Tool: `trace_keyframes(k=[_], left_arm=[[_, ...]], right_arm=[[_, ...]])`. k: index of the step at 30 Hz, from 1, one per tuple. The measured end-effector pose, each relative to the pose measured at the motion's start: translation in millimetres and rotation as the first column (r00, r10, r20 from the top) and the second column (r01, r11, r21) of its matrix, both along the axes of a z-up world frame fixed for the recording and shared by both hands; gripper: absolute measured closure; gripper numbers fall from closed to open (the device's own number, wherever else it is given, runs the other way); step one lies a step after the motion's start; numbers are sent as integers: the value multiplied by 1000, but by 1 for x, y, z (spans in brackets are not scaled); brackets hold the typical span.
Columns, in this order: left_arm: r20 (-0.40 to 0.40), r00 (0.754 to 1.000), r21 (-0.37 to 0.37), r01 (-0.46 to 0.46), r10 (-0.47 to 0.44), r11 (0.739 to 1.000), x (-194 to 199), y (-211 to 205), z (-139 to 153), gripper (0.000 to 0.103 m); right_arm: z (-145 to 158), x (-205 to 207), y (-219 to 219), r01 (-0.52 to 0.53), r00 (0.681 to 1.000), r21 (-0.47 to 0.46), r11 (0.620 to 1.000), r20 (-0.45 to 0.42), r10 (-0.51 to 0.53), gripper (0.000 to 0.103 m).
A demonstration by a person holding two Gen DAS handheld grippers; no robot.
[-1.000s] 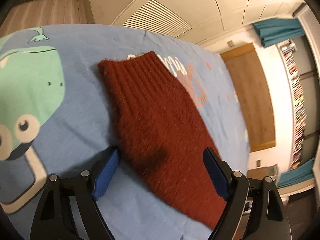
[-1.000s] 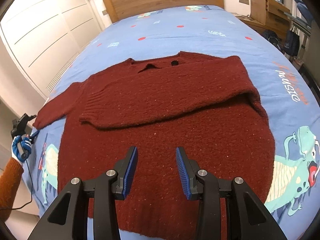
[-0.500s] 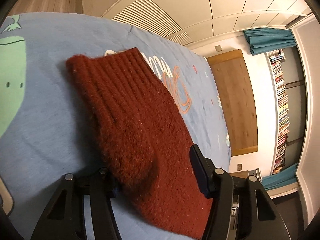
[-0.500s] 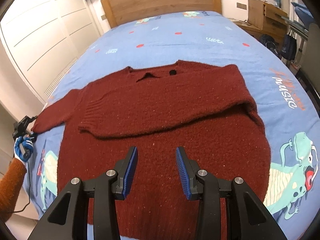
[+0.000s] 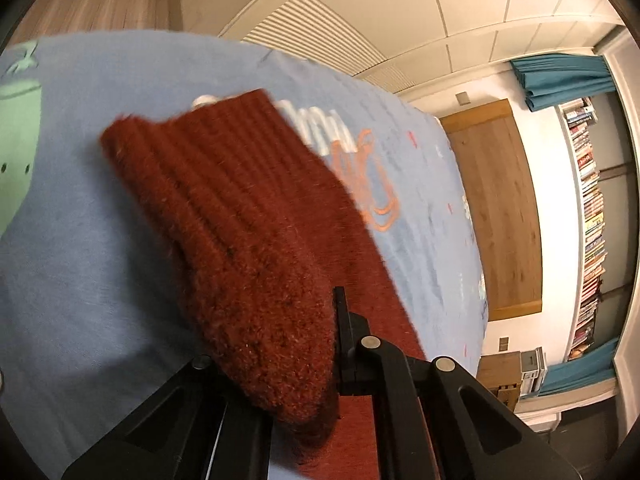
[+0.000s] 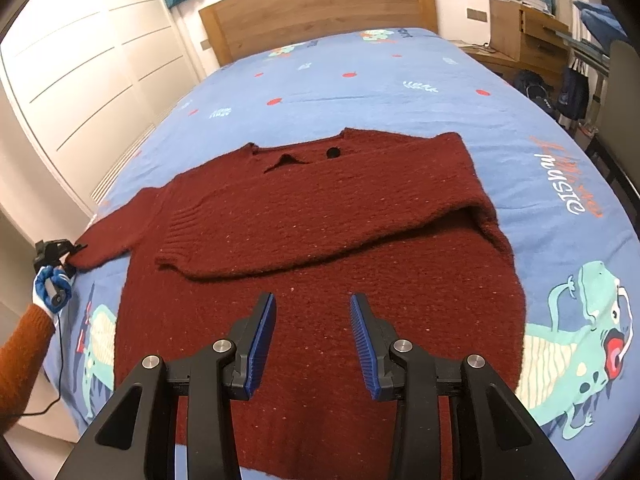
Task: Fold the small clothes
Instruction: 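Lift and carry the held sleeve toward the sweater body with the left tool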
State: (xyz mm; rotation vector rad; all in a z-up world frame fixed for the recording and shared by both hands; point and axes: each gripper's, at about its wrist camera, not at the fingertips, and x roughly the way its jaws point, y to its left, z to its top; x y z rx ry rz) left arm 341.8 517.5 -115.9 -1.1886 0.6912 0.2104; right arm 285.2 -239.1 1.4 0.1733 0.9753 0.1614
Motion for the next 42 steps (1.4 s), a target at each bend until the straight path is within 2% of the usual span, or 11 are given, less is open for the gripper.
trace_keyframes(k=[13,25,33,42], left_arm=[[91,996,15,18,-19,1000,16,-41,50,99],[137,988,43,67,-72,997,30,-83,94,99],[161,977,75,128,-139,989,44,-129,124,99],[179,952,97,234,-248,967,67,-211,147,99]], right_arm=[[-5,-20,-29,49,999,53,997,6,-50,64],[10,-36,-54,53,997,77,996,58,-58,64],[10,-51,-82,83,993,115,990,72,-92,64],[11,-61,-110,95,990,154,983,91,-110,64]])
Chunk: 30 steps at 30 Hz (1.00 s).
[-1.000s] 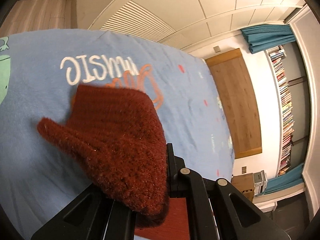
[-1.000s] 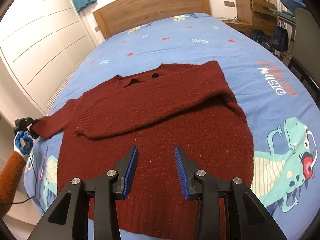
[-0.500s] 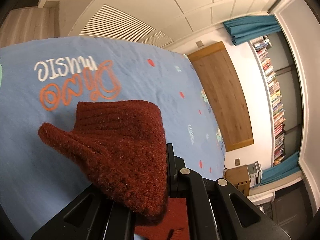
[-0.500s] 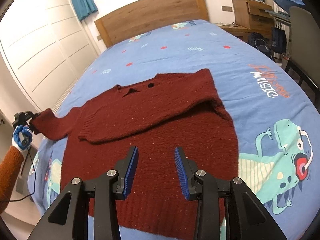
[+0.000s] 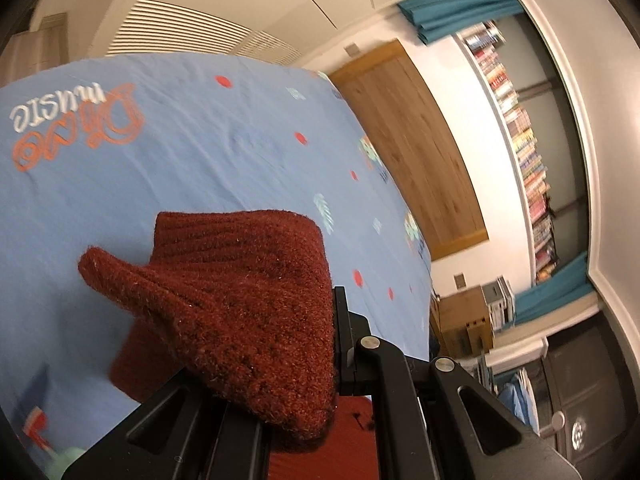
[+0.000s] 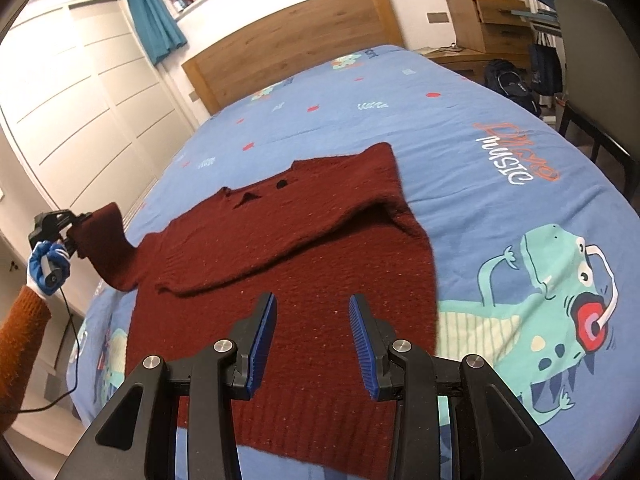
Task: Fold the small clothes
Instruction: 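Lift and carry the held sleeve toward the sweater body with the left tool, then lay the sleeve over the sweater body and open the left tool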
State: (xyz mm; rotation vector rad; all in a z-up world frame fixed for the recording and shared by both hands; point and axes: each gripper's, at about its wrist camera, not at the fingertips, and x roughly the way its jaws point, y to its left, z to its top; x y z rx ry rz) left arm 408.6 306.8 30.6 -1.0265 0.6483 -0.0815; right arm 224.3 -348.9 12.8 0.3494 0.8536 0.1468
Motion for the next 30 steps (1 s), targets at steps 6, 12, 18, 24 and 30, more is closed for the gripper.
trace_keyframes(k=[6,12,18,24,30], left_arm=[[26,997,6,77,-78,997,18,-56,17,99],[39,987,13,154,-155,988,34,-108,31,99],[40,973,24,225,-226,974,48,-164,35,99],[-12,947,109,320,-320,941,50,-238,20,99],[-120,900,203,436,-420,877,43,-309,-21,99]], right_arm=[[-4,-7,-16,9,1000,23,1000,-9,-8,64],[0,-12,-31,11,1000,24,1000,1,-11,64],[4,-17,-42,11,1000,6,1000,9,-11,64],[5,-22,-54,16,1000,1,1000,17,-16,64],[0,-28,-64,35,999,-28,999,-3,-35,64]])
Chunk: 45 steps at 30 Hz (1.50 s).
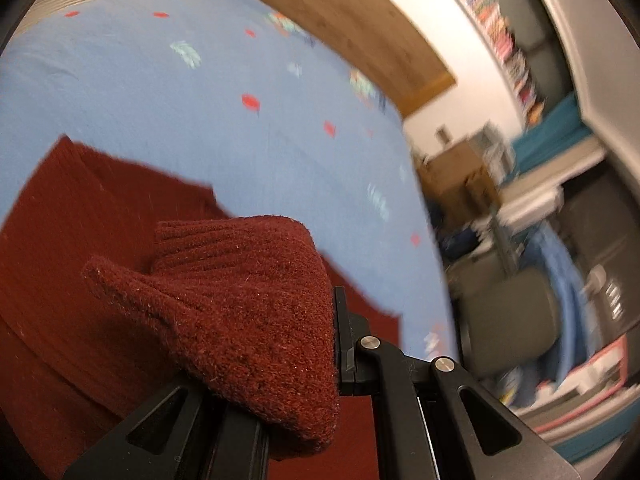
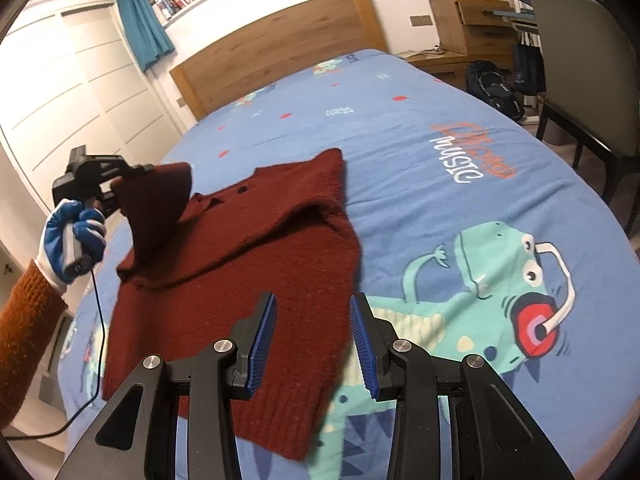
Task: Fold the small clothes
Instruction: 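Lay the sleeve over the sweater body and open the left tool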
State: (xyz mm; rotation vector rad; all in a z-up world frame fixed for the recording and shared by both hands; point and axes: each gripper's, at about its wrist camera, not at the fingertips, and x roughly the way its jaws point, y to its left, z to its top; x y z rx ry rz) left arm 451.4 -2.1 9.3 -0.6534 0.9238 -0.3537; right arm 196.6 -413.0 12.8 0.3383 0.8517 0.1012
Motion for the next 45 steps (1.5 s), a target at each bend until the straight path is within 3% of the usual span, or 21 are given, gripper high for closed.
trace_keyframes(k=[5,9,13,19,23,25,28,35,41,43,45], left_arm=[[-53,997,92,61,-56,994,-14,-32,-36,99],[-61,995,139,92,-84,986,-26,-51,-42,99],[-47,989,241,150,-143,959,-41,-71,-47,99],[-105,979,324,202,-177,924,-50,-88,-78,99],[-111,980,281,190,-164,941,-53,-81,-79,94],[-109,982,243,174,-151,954,-53,-71,-74,83],[-98,990,204,122,-104,971,-54,-52,-64,75],[-86,996,171,42,-27,984,-55,-27,-50,74],[-150,986,40,-72,77,997,-43,0,-61,73],[-163,982,5,-99,99,995,-41,12,-64,76],[-145,985,8,-89,89,996,-42,16,-60,91]], right_arm=[[-5,-1,-6,6,1000,4,1000,-10,-6,64],[-10,1,-8,8,1000,16,1000,-16,-7,64],[-12,4,-5,-4,1000,22,1000,-16,5,64],[-15,7,-4,3,1000,46,999,-11,-2,64],[-14,8,-4,3,1000,49,999,0,-3,64],[-14,9,-6,3,1000,48,999,0,-3,64],[-11,11,-8,-4,1000,41,999,2,4,64],[-8,15,-8,-16,1000,54,998,27,15,64],[-13,9,-11,-10,1000,56,998,19,9,64],[-12,6,-15,2,1000,57,998,20,-3,64],[-10,4,-19,12,1000,53,999,23,-13,64]])
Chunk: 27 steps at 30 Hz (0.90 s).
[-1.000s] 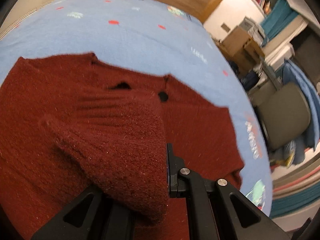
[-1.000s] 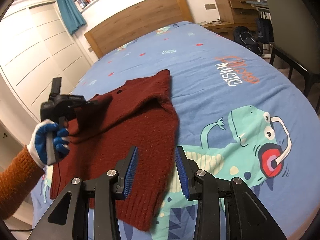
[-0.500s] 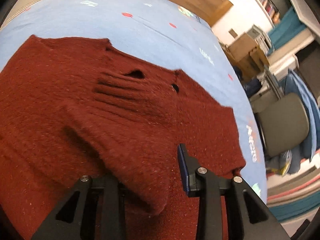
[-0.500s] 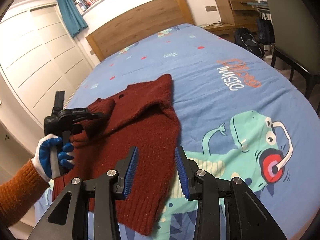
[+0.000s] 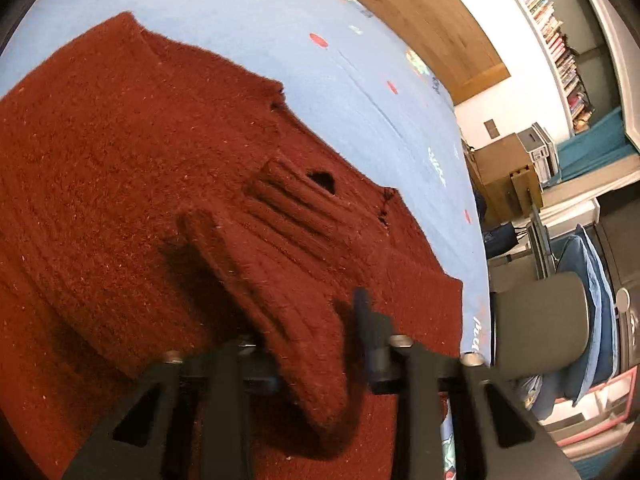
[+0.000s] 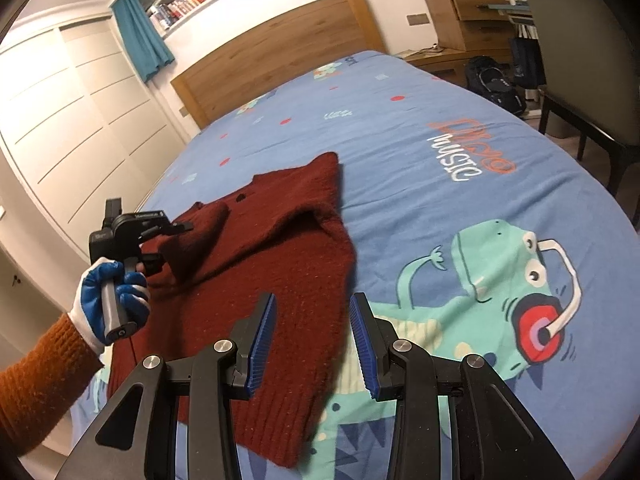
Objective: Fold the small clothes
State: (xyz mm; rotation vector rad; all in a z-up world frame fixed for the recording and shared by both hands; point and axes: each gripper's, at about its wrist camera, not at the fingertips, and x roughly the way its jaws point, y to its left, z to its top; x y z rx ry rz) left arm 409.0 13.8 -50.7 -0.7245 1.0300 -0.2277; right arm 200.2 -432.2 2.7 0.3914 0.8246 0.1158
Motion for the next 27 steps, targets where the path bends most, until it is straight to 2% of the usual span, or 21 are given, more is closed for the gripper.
trace_keyframes(k=[7,14,17,19,21,24,27], left_arm=[[70,989,79,126,-131,989,-10,-31,23,94],[49,967,115,241,-248,964,-14,-87,15,93],[25,962,111,268,-272,957,-12,-105,8,85],[8,957,107,288,-290,952,-13,-111,5,74],[9,950,104,309,-312,945,-15,-115,6,69],[55,927,85,365,-370,927,-24,-118,17,65],[104,925,92,358,-366,929,-27,-112,25,65]], right_arm=[[3,0,-2,6,1000,-8,1000,2,-6,64],[3,1,4,-3,1000,-15,1000,-5,3,64],[3,2,7,-10,1000,-20,1000,-9,10,64],[3,2,9,-15,1000,-24,1000,-8,14,64],[5,2,9,-16,1000,-27,999,-7,16,64],[6,3,9,-14,1000,-29,999,-5,14,64],[7,2,10,-15,1000,-30,999,-4,15,64]])
